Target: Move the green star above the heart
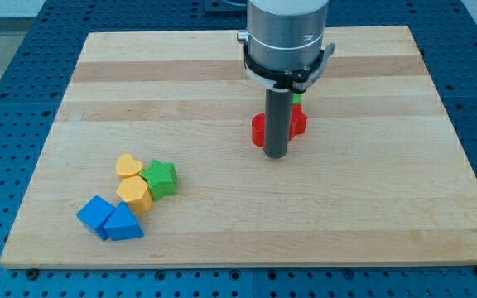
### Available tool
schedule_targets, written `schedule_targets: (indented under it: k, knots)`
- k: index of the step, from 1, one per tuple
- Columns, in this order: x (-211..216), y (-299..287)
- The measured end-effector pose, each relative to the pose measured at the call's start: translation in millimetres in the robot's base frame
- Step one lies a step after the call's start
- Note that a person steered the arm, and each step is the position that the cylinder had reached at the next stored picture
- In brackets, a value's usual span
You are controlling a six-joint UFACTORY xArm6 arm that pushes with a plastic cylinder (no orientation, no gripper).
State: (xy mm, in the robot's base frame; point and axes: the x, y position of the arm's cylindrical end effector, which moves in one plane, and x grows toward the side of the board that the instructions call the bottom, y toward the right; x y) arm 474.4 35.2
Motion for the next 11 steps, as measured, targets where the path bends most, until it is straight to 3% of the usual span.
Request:
schedule_targets:
  k: [2,4,8,11]
  knots:
    - [94,-28]
    - [110,-105]
    - [59,-146]
    - [-33,-163]
